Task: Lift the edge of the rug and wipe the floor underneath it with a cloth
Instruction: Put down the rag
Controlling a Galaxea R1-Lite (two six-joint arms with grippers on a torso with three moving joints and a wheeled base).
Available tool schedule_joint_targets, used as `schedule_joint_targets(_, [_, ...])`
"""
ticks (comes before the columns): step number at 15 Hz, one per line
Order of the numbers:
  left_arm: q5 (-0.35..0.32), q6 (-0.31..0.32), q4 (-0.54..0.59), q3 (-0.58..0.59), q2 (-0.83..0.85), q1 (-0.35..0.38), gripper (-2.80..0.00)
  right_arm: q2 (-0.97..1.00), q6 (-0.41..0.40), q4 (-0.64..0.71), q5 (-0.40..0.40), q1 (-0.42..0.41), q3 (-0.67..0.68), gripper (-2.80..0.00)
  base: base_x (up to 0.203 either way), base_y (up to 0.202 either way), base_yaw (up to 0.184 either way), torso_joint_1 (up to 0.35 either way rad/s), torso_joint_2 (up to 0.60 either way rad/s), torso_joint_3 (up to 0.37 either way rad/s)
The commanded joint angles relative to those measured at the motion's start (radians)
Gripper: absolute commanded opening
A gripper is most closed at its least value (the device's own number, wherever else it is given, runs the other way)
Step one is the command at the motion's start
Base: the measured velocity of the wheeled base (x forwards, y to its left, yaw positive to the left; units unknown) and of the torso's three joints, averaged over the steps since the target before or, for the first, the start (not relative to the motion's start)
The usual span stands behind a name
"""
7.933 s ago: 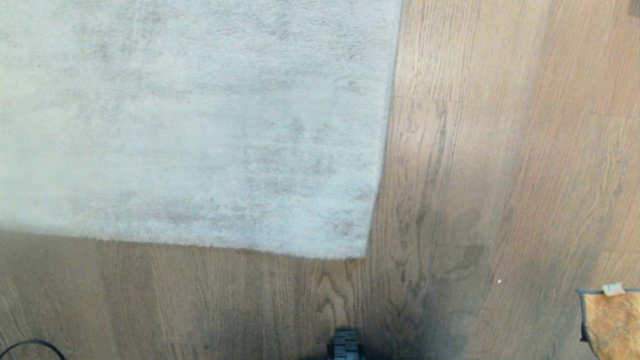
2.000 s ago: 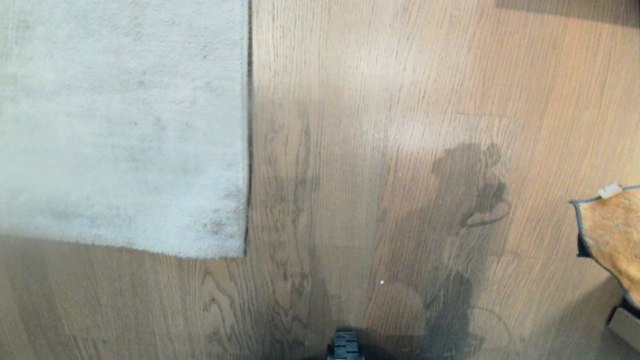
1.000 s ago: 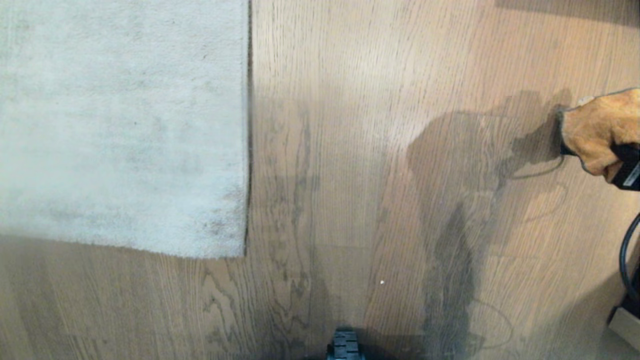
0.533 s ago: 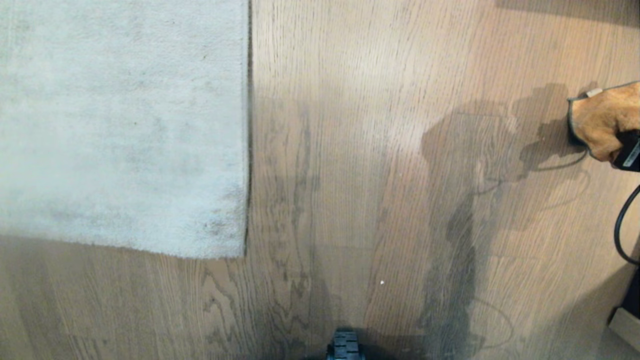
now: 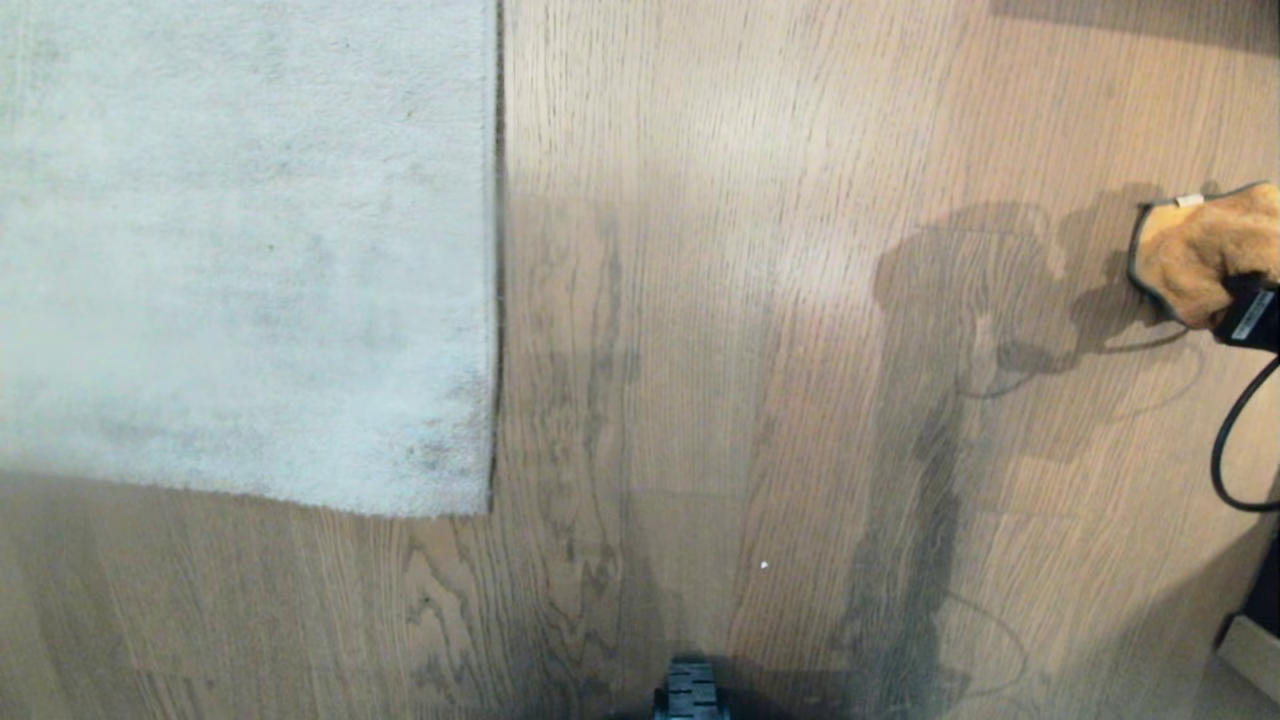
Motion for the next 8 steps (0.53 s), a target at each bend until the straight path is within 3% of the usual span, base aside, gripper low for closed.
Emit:
schedule_joint_targets(1, [0.000, -0.001, 0.000, 0.000, 0.000, 0.000, -2.80, 0.076, 0.003, -0.068, 0.002, -0.001, -0.007, -2.80, 0.000, 0.000, 0.000, 0.000, 0.00, 0.000])
schedule_joint_targets(8, [0.000, -0.001, 0.000, 0.000, 0.000, 0.000, -2.80, 0.098, 0.003, -0.075, 0.025, -0.024, -0.010, -2.80, 0.000, 0.000, 0.000, 0.000, 0.00, 0.000])
